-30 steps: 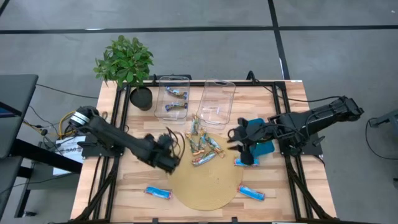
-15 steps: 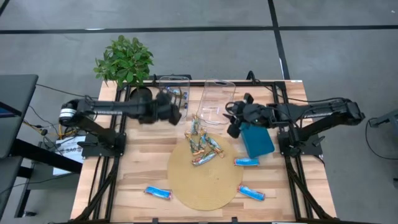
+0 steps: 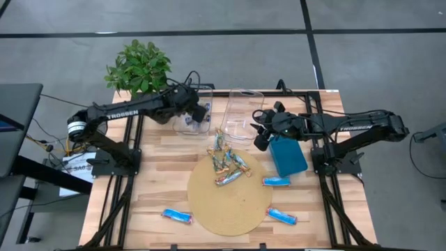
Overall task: Pick and place Granola Bars by type
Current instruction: Put the blue granola bar into the left transparent bin, then put the red granola bar into the blue transparent bin
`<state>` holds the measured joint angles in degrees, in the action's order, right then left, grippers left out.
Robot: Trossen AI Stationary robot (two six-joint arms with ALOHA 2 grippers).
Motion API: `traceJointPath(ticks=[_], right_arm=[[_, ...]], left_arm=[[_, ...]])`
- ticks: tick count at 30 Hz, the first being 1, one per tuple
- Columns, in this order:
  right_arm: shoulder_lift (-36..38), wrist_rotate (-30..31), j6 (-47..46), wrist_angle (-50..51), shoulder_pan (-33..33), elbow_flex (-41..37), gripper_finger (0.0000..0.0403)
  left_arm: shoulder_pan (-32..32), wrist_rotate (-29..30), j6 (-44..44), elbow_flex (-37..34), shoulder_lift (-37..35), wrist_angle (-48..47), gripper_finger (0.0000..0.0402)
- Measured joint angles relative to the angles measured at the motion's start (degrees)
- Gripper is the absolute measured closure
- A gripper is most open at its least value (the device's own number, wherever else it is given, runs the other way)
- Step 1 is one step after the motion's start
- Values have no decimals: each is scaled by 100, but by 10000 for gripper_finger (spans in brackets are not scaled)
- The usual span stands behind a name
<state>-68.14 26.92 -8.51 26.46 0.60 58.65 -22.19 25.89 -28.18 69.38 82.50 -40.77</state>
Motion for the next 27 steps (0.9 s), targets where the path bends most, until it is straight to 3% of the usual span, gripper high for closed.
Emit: traceJointPath(ticks=[4,11,16,22,27], right_arm=[[0,-142,10,2,0,0,282],[0,-1317,401,-2,0,0,282],[0,-2078,311,-157,0,0,282],[0,-3765,-175,566,94,0,282],[-4,-3336,-712,1911,1047,-4,282]], left_arm=[[-5,-4,-1,0,0,11,223],[244,-345,73,-1,0,196,217],[680,-1544,475,0,0,194,216],[1493,-3050,935,-7,-158,477,216],[2160,-3314,772,-7,-433,1550,216]])
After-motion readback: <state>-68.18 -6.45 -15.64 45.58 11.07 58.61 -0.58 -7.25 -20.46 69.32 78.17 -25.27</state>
